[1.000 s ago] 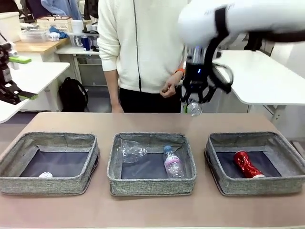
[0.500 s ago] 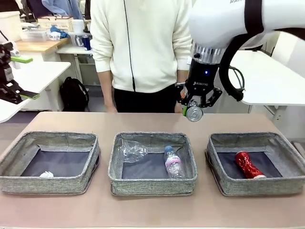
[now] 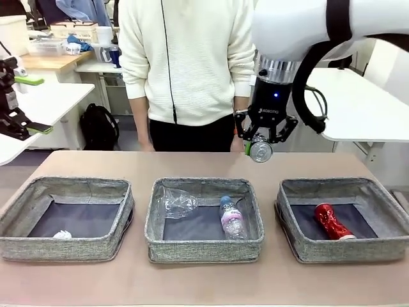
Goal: Sort the waste into the appropriate baskets.
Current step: Pick up the waste item pointed out by the person.
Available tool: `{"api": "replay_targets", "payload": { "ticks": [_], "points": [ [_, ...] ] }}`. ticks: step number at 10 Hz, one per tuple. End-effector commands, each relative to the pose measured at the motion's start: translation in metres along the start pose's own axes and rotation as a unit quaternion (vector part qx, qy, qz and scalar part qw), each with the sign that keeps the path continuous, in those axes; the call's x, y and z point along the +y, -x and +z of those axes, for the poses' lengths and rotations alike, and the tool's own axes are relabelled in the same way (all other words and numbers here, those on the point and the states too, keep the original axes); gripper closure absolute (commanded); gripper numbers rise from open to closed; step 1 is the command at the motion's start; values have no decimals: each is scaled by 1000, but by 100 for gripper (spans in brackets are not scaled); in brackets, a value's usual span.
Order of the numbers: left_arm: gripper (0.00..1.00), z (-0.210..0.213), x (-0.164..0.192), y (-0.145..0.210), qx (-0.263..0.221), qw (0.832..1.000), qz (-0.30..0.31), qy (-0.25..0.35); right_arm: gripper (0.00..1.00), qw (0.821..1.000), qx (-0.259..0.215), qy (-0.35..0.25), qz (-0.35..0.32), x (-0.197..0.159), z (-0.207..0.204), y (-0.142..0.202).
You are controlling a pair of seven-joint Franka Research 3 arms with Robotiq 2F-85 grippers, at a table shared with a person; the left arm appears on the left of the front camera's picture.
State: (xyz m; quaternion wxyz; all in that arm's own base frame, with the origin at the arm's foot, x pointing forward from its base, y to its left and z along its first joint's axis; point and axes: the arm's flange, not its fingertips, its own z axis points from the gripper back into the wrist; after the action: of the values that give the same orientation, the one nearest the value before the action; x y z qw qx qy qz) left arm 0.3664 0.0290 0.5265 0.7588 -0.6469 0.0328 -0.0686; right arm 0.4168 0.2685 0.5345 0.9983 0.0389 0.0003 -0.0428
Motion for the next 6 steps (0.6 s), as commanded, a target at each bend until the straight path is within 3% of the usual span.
{"api": "replay_targets", "payload": {
  "ticks": [1,4,6],
  "points": [
    [0,-2,-1,1,-8,1000,-5,4,55,998,-62,31,3,42,50,31],
    [0,-2,-1,1,-8,1000,-5,4,55,995,-79,59,-28,119,117,101],
    [0,-2,-1,1,-8,1000,-5,4,55,990,-111,68,-52,145,137,133]
  ]
}}
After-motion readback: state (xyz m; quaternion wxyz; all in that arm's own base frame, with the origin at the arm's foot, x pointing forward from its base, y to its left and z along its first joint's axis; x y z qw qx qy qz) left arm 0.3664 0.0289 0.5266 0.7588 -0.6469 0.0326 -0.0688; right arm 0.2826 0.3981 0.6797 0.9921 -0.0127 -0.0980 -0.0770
